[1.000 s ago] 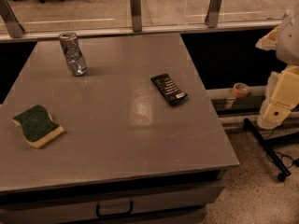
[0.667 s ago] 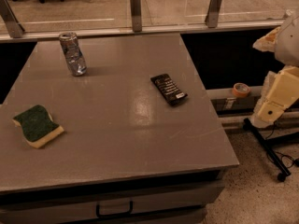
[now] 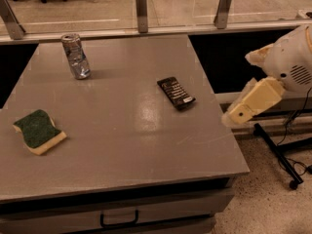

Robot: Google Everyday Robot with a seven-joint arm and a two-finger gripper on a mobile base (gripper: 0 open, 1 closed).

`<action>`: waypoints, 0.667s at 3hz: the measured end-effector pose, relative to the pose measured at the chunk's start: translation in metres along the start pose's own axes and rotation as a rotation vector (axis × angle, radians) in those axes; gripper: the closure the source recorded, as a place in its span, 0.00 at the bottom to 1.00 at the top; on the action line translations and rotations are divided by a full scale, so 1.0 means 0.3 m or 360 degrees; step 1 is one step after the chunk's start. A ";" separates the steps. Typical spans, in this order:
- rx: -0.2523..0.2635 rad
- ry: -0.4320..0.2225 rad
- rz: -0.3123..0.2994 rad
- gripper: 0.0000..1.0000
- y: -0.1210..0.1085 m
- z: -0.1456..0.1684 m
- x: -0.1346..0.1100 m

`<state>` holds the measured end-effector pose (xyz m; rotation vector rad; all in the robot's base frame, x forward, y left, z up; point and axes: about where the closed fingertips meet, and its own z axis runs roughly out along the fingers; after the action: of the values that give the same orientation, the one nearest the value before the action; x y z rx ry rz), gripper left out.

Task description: Move rxbar chocolate near sponge

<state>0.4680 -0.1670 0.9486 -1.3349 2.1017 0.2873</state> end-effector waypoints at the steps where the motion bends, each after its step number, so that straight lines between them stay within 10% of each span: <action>1: -0.0004 -0.0242 0.0060 0.00 0.020 0.118 -0.002; 2: 0.0093 -0.0454 0.0032 0.00 -0.012 0.211 -0.026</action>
Offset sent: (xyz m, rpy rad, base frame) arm 0.0658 0.0413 -0.0573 0.3509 -0.3424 -0.0504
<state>0.4981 -0.1319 0.9044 -1.1645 1.8712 0.3970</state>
